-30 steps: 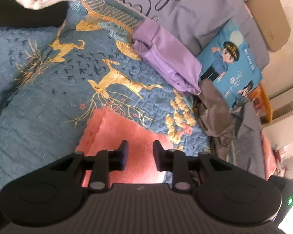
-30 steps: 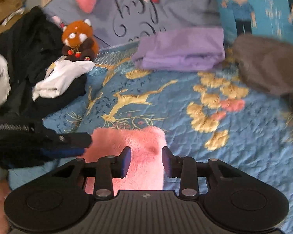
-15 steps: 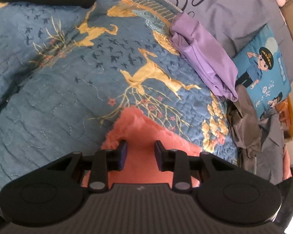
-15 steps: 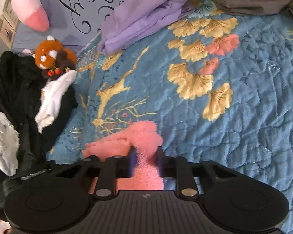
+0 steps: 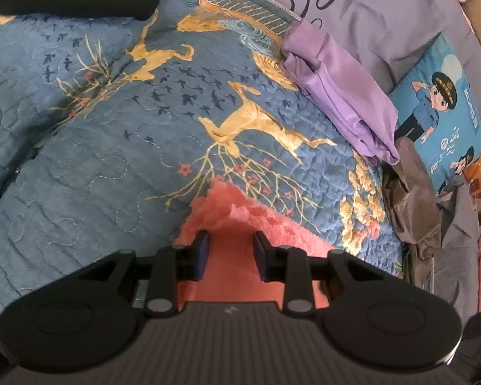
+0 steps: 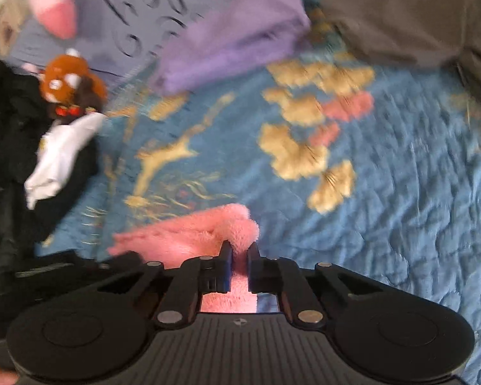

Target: Fold towel

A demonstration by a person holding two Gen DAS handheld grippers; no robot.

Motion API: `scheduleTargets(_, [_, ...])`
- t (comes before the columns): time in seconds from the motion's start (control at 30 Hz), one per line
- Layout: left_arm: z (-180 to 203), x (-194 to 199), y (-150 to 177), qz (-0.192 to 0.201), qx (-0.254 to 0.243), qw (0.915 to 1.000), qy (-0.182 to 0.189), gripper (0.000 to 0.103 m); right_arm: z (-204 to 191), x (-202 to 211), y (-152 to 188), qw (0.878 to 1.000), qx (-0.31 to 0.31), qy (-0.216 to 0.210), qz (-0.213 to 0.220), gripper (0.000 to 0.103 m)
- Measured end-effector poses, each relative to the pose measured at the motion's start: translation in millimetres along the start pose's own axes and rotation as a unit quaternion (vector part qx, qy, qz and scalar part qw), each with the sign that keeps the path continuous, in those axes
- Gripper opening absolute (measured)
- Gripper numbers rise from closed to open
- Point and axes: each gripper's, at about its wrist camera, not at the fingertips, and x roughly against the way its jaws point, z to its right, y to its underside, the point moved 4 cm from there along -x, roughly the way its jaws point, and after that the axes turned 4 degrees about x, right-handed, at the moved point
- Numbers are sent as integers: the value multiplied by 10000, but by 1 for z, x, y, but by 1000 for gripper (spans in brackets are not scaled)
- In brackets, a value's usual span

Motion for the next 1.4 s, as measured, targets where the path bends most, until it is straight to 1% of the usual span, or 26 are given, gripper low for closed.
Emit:
scheduleTargets(0.1, [2, -1, 1, 29, -72, 9999, -69, 33, 1, 0, -2, 10000, -32, -77, -25, 9])
scheduleTargets(0.17, [3, 1, 1, 43, -88, 9999, -73, 34, -1, 4, -4, 9997, 20, -254, -29, 12])
scheduleTargets(0.2, [4, 5, 1, 53, -72, 10000, -24, 35, 0, 9, -6, 9992, 8, -408, -1, 21])
scheduleTargets(0.23, [4, 10, 1, 69, -63, 9999, 53, 38, 2, 17, -7, 9985, -37, -529, 106, 28])
scheduleTargets(0.27, [5, 18, 2, 105, -77, 9997, 215, 41, 5, 27, -8, 9978, -96, -591, 275, 34])
scheduleTargets(0.3, [6, 26, 3, 142, -90, 9992, 376, 46, 8, 38, -9, 9968, -155, -640, 452, 51])
scheduleTargets(0.33, [7, 34, 4, 180, -114, 9985, 511, 49, 13, 47, -8, 9957, -226, -685, 589, 67])
scheduleTargets(0.37, [8, 41, 5, 222, -183, 9980, 565, 49, 18, 55, -7, 9945, -307, -728, 691, 69])
scheduleTargets(0.4, [9, 49, 6, 242, -287, 9976, 590, 50, 22, 61, -4, 9934, -401, -806, 705, 69])
scheduleTargets(0.5, [9, 59, 15, 120, -368, 9971, 663, 52, 35, 64, 11, 9902, -719, -1107, 453, 69])
scheduleTargets(0.67, [3, 55, 35, -179, -192, 9955, 911, 52, 36, 50, 48, 9857, -929, -1405, -13, 63])
scheduleTargets(0.73, [-4, 50, 42, -308, -33, 9954, 902, 52, 33, 45, 60, 9828, -995, -1551, -154, 63])
scheduleTargets(0.8, [-10, 45, 47, -348, 54, 9961, 811, 52, 29, 36, 67, 9815, -1046, -1570, -319, 56])
scheduleTargets(0.83, [-12, 42, 47, -352, 85, 9964, 769, 52, 28, 33, 70, 9811, -1057, -1571, -388, 40])
scheduleTargets(0.87, [-15, 40, 48, -338, 124, 9967, 726, 52, 27, 30, 72, 9805, -1050, -1597, -445, 20])
scheduleTargets(0.9, [-17, 38, 48, -325, 164, 9970, 683, 51, 27, 28, 73, 9801, -1065, -1610, -463, 19])
scheduleTargets(0.97, [-22, 37, 47, -281, 240, 9974, 613, 51, 27, 31, 73, 9804, -1110, -1575, -407, 14])
scheduleTargets(1.13, [-26, 36, 46, -234, 266, 9980, 516, 51, 22, 48, 68, 9850, -907, -1456, -206, 12])
scheduleTargets(1.17, [-26, 36, 45, -238, 247, 9982, 492, 51, 20, 51, 68, 9862, -852, -1410, -171, 12])
scheduleTargets(1.23, [-26, 34, 45, -256, 225, 9984, 442, 50, 19, 52, 69, 9907, -651, -1182, -149, 12])
scheduleTargets(1.27, [-27, 32, 45, -276, 214, 9985, 418, 48, 20, 50, 70, 9933, -535, -1010, -154, 12])
scheduleTargets(1.3, [-29, 29, 46, -292, 227, 9985, 403, 43, 23, 46, 72, 9949, -492, -860, -195, 11])
scheduleTargets(1.33, [-30, 27, 47, -303, 238, 9985, 389, 41, 28, 41, 75, 9948, -571, -806, -264, 11])
scheduleTargets(1.4, [-32, 25, 47, -298, 253, 9986, 366, 36, 37, 37, 78, 9928, -760, -864, -319, 11])
